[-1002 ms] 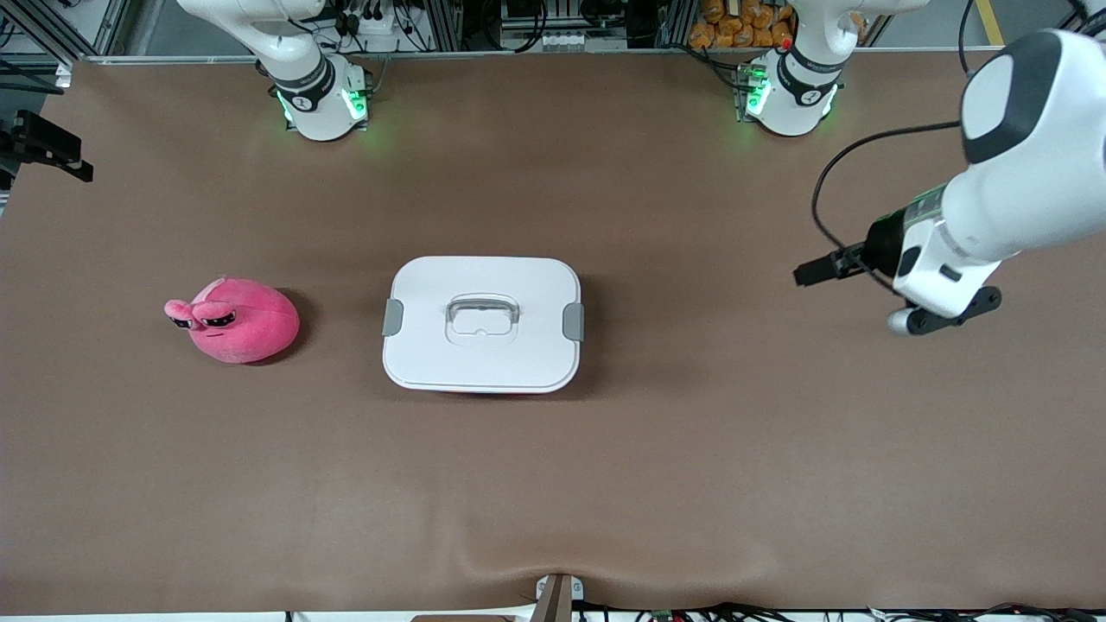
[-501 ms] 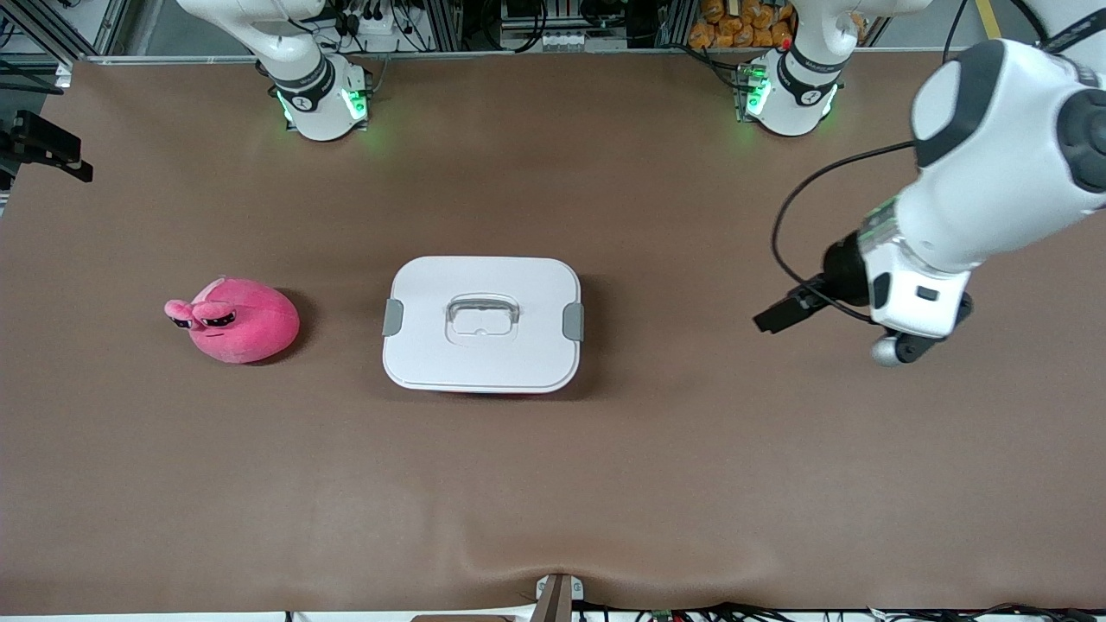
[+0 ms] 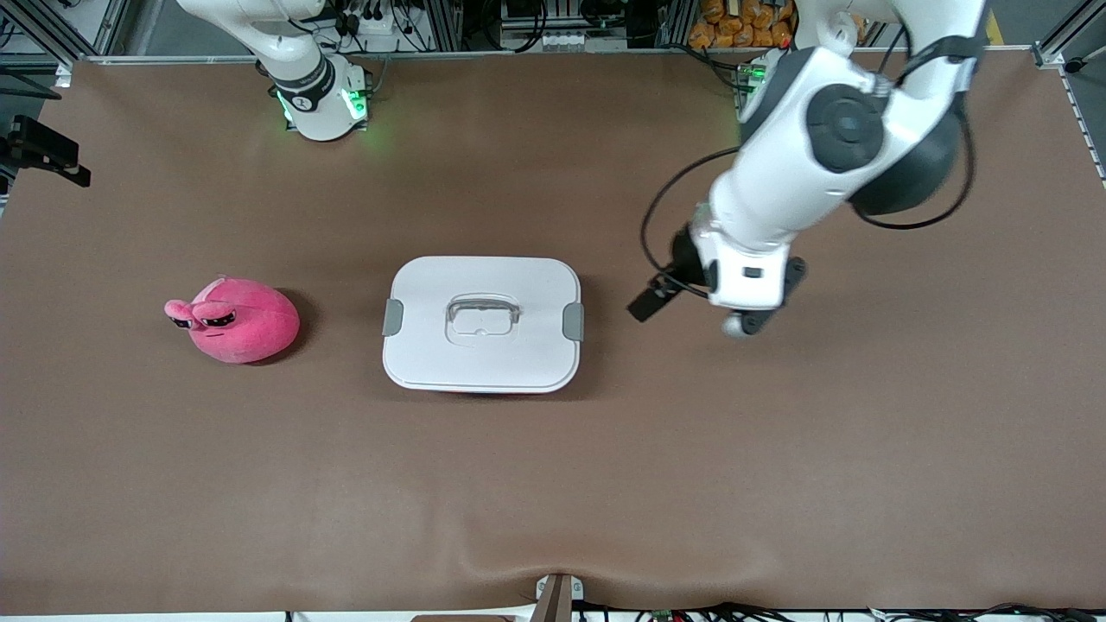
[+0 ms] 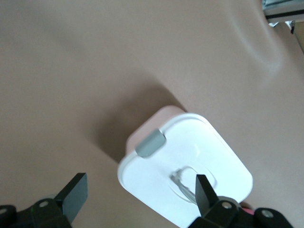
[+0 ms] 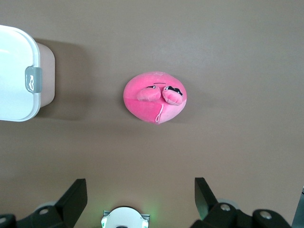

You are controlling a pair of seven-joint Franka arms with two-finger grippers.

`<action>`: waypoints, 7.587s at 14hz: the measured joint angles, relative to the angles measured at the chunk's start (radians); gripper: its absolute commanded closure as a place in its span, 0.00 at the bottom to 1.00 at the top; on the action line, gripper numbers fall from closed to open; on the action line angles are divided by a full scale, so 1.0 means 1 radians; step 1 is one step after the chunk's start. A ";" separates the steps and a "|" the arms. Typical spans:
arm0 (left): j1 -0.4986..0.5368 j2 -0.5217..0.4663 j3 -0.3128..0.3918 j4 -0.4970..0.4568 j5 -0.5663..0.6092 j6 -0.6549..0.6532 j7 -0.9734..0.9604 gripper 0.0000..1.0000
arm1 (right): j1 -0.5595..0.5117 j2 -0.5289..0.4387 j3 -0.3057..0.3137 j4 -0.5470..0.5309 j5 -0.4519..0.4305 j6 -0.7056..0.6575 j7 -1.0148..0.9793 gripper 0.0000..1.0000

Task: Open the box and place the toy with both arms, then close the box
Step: 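Lower the left gripper onto the lid handle and close it, then lift the lid with the left gripper while the right gripper reaches the toy, then set the lid aside with the left gripper while the right gripper grasps the toy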

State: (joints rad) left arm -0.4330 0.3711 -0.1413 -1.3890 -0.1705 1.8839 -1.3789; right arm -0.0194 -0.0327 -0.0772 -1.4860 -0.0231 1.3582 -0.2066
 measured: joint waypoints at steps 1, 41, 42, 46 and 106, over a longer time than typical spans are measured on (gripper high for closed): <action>-0.025 0.013 0.000 0.000 0.000 0.013 -0.070 0.00 | 0.000 0.005 0.000 0.007 0.000 0.000 0.000 0.00; -0.417 0.364 0.134 0.100 0.001 0.473 -0.964 1.00 | -0.016 0.143 0.002 0.023 0.001 -0.019 -0.001 0.00; -0.417 0.364 0.137 0.100 0.001 0.474 -0.972 1.00 | -0.016 0.152 0.002 0.023 0.001 -0.020 -0.001 0.00; -0.418 0.364 0.149 0.104 0.001 0.476 -0.997 1.00 | -0.018 0.198 0.001 0.022 0.001 -0.022 -0.072 0.00; 0.244 -0.039 0.158 -0.227 -0.091 0.207 -0.073 1.00 | 0.004 0.296 0.017 -0.507 -0.068 0.738 -1.402 1.00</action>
State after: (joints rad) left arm -0.1888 0.3317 0.0163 -1.6165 -0.2618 2.0906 -1.4516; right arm -0.0153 0.2632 -0.0603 -1.9927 -0.0914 2.0959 -1.6090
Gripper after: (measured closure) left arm 0.934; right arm 0.749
